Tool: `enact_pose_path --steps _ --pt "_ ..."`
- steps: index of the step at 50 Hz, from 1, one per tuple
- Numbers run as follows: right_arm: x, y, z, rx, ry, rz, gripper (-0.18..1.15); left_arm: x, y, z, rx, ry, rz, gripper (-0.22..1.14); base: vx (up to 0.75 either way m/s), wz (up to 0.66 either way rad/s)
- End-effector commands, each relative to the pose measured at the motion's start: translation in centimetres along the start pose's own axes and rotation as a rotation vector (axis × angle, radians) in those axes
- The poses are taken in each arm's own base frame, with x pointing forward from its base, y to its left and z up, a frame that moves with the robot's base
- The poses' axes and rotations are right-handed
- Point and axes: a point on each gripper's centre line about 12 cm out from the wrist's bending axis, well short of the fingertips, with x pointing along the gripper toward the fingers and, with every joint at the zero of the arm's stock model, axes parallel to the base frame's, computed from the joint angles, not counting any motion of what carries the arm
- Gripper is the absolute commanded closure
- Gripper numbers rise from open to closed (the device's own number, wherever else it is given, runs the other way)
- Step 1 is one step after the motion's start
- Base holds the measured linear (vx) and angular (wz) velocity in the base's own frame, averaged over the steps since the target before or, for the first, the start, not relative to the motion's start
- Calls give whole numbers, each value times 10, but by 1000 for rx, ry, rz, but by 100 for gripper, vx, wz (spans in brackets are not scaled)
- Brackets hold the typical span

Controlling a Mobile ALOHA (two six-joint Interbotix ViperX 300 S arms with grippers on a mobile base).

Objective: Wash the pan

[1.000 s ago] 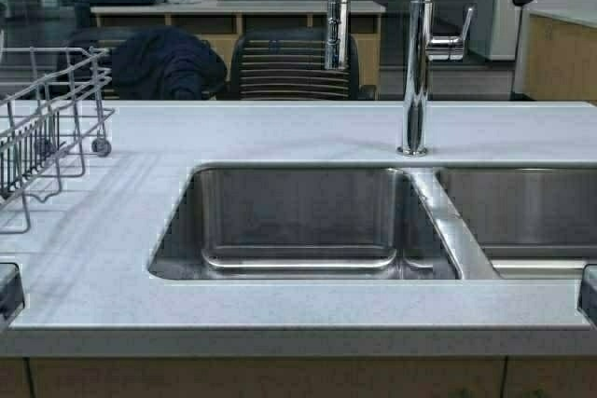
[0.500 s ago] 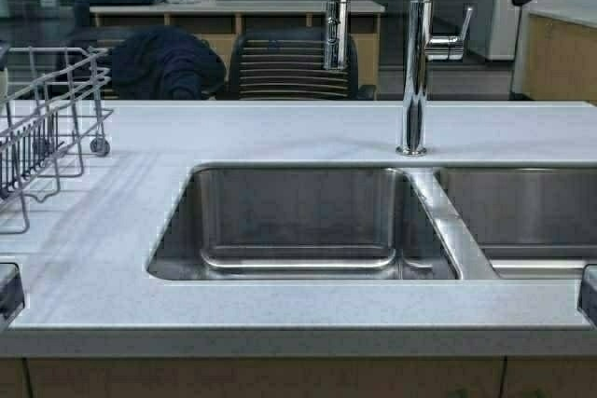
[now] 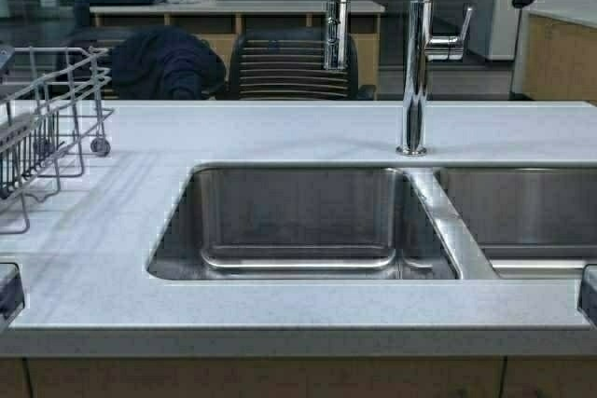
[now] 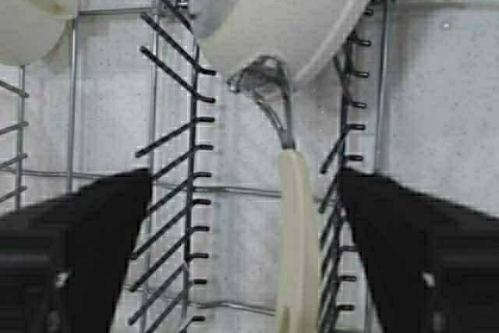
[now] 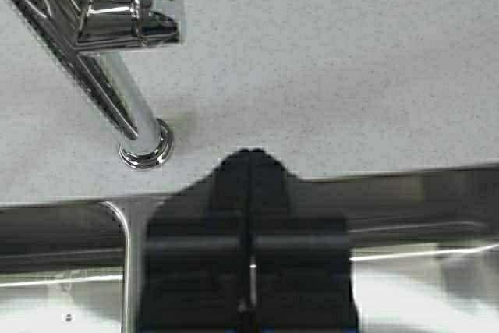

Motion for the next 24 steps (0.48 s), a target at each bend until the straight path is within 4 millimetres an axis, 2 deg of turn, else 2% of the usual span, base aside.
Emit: enact_pose_path --steps 1,11,24 --pt "-9 2 18 -2 -54 3 91 -12 7 16 -26 -60 11 -11 0 0" --pt "-9 1 18 -3 -52 3 91 -35 20 36 -56 -142 40 -10 0 0" --pt "-9 1 18 -5 -52 2 91 -97 40 66 -108 -340 78 -10 0 0"
